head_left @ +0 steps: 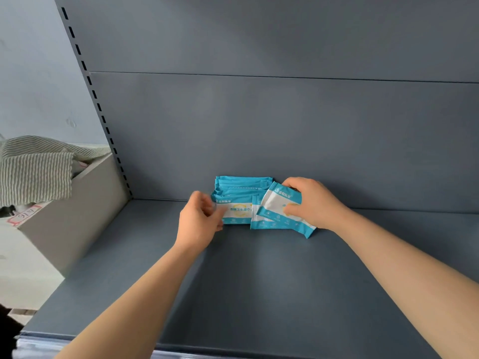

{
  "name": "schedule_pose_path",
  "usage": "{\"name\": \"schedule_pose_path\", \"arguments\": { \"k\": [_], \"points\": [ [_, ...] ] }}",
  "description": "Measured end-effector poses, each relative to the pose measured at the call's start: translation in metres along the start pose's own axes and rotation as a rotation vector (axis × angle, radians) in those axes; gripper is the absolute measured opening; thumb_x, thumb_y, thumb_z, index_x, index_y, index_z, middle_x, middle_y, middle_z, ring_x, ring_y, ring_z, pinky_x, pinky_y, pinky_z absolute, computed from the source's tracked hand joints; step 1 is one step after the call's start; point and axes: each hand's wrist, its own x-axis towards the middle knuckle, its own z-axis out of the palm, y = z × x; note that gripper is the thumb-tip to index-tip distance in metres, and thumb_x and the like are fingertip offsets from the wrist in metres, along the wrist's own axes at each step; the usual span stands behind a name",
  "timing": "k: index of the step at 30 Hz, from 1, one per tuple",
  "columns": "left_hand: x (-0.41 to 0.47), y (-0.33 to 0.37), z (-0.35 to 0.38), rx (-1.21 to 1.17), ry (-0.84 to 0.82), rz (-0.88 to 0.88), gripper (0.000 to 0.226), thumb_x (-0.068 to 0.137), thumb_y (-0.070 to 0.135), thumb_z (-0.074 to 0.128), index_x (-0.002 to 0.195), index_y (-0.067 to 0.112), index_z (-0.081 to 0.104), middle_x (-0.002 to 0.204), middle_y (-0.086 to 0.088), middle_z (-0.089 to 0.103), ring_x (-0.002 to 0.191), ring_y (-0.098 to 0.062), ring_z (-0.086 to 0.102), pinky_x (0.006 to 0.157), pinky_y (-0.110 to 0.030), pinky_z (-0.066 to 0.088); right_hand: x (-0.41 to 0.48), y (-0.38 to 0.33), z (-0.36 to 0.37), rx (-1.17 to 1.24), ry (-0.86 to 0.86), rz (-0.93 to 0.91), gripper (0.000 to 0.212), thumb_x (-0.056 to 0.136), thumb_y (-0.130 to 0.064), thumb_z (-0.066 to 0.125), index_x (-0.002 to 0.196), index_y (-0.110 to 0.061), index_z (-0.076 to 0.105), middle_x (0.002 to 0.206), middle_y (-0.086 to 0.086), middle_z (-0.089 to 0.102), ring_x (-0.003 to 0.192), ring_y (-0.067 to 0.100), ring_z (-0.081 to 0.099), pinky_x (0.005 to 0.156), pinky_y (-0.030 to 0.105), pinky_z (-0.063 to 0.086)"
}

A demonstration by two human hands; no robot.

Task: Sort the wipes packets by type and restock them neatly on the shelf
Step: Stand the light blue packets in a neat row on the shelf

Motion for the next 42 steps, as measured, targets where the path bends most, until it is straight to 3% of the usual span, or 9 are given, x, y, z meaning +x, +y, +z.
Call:
{"name": "schedule_pose_path", "arguments": {
  "k": [5,8,11,20,24,28,32,38,42],
  "points": [
    [-0.007,-0.001,0.005,0.081,-0.324,0.053,0.021,0.082,0.021,0.075,0.103,0.024,0.069,0.093,0.009,0.073,0.076,-0.011,0.069,0.074,-0.025,0.057,0.003,-0.014,0.003,0.1,-0.04,-0.01,0.028,0.075,-0.008,0.071,0.094,-0.025,0.058,0.085,-0.013,0.063,0.073,0.005,0.061,0.056,0.02,0.048],
    [-0.005,0.003,0.01,0.079,-0.278,-0.012,0.006,0.086,0.019,0.071,0.091,0.02,0.067,0.083,-0.003,0.071,0.07,-0.012,0.064,0.066,-0.024,0.058,0.004,-0.017,0.004,0.096,-0.047,-0.018,0.025,0.076,-0.009,0.071,0.093,-0.022,0.059,0.084,-0.011,0.064,0.072,0.006,0.061,0.051,0.015,0.044],
    [-0.002,0.001,0.007,0.087,-0.274,-0.028,0.004,0.089,0.015,0.067,0.088,0.019,0.064,0.083,-0.006,0.069,0.069,-0.013,0.064,0.063,-0.023,0.057,0.003,-0.006,-0.003,0.02,-0.009,0.016,0.016,0.075,-0.01,0.07,0.084,-0.015,0.058,0.076,-0.007,0.06,0.065,0.01,0.053,0.05,0.02,0.036],
    [0.002,-0.013,-0.017,0.144,-0.238,0.007,0.007,0.088,0.017,0.066,0.089,0.018,0.06,0.089,0.001,0.071,0.077,-0.015,0.065,0.063,-0.029,0.059,-0.004,0.012,-0.001,-0.027,-0.039,0.088,0.019,0.078,-0.012,0.068,0.094,-0.022,0.062,0.085,-0.009,0.064,0.078,0.014,0.062,0.07,0.038,0.052],
    [0.004,-0.011,-0.015,0.206,-0.206,0.047,0.02,0.083,0.016,0.072,0.078,0.02,0.053,0.087,0.0,0.071,0.079,-0.016,0.069,0.065,-0.037,0.06,0.001,-0.005,0.013,-0.103,-0.035,-0.012,0.034,0.075,-0.019,0.072,0.107,-0.026,0.062,0.096,-0.011,0.057,0.093,0.012,0.055,0.082,0.033,0.047],
    [0.002,-0.009,-0.017,0.025,-0.223,0.009,0.003,0.09,0.021,0.065,0.09,0.021,0.062,0.092,0.006,0.073,0.087,-0.015,0.071,0.072,-0.036,0.06,0.002,-0.023,0.031,-0.134,0.015,-0.072,0.038,0.075,-0.025,0.074,0.108,-0.027,0.055,0.103,-0.015,0.056,0.094,0.006,0.052,0.078,0.025,0.039],
    [-0.001,-0.006,-0.017,0.092,-0.244,0.023,0.027,0.074,0.033,0.081,0.094,0.025,0.064,0.092,0.011,0.073,0.08,-0.01,0.07,0.072,-0.028,0.057,0.005,-0.033,0.05,-0.206,0.106,-0.157,0.045,0.072,-0.033,0.077,0.108,-0.023,0.052,0.111,-0.009,0.055,0.104,0.012,0.052,0.085,0.023,0.035],
    [0.004,-0.018,-0.02,0.23,-0.156,0.038,0.016,0.08,0.022,0.076,0.092,0.022,0.067,0.087,0.008,0.071,0.078,-0.014,0.068,0.07,-0.033,0.059,-0.012,-0.004,0.043,-0.211,0.153,0.05,0.067,0.065,-0.045,0.081,0.116,-0.022,0.044,0.117,-0.006,0.052,0.106,0.016,0.052,0.081,0.029,0.042],
    [0.002,-0.018,-0.022,0.103,-0.192,0.001,0.013,0.089,0.017,0.067,0.102,0.018,0.066,0.097,0.004,0.072,0.083,-0.013,0.07,0.065,-0.028,0.06,-0.019,0.007,0.041,-0.13,0.052,0.227,0.054,0.064,-0.05,0.08,0.103,-0.026,0.051,0.087,-0.014,0.063,0.08,0.008,0.059,0.066,0.031,0.048]
  ]
}}
